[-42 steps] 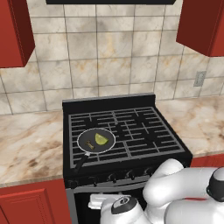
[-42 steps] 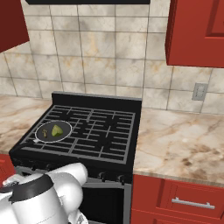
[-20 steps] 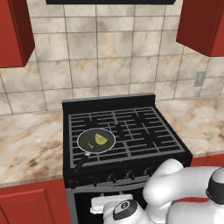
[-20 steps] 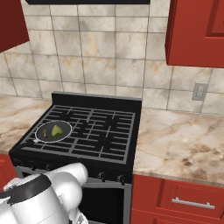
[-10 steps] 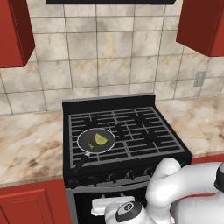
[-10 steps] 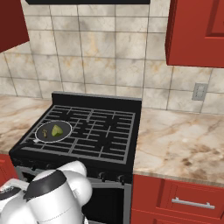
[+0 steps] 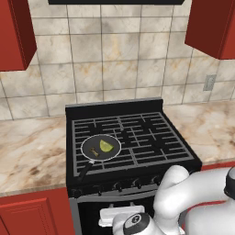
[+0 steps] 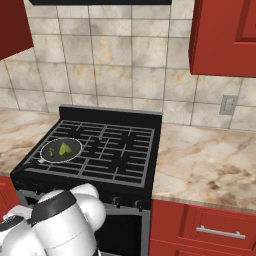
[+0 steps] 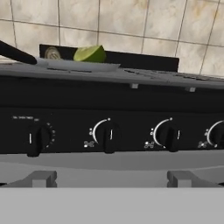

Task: Put the mushroom and lemon wedge in the pan. Then turn on the front left burner and set the heat to medium.

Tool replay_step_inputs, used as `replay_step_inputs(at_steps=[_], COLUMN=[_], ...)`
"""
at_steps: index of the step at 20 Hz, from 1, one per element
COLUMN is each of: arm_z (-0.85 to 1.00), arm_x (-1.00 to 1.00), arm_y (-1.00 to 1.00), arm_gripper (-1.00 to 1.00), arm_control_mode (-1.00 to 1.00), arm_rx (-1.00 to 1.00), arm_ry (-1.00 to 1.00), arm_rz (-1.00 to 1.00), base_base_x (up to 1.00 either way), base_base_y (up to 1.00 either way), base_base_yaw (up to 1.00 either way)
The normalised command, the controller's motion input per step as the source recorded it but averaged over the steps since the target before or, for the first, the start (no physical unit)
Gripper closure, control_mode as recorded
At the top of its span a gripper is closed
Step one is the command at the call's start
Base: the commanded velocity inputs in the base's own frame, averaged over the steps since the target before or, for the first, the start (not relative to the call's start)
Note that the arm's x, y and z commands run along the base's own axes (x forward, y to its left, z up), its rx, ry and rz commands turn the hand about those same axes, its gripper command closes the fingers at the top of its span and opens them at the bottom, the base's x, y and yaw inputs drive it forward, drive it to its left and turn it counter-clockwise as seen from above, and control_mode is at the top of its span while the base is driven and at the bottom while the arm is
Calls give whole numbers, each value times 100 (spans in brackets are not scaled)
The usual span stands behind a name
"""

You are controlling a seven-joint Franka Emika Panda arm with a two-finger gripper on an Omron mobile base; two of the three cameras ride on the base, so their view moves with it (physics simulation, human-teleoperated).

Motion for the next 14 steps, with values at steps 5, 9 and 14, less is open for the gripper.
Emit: replay_step_inputs(at_steps=[5,9,14], arm_z=[-2,-7,0], arm_x=[44,44,18], arm_y=[-43,-35,-1], arm_gripper=[-100,-100,-100], arm_control_mode=[-100,-100,-100], arm_rx=[4,2,0], arm_ry=[0,-2,1], arm_rz=[6,8,1], base_base_x=[0,0,0], base_base_y=[0,0,0], base_base_yaw=[0,0,0])
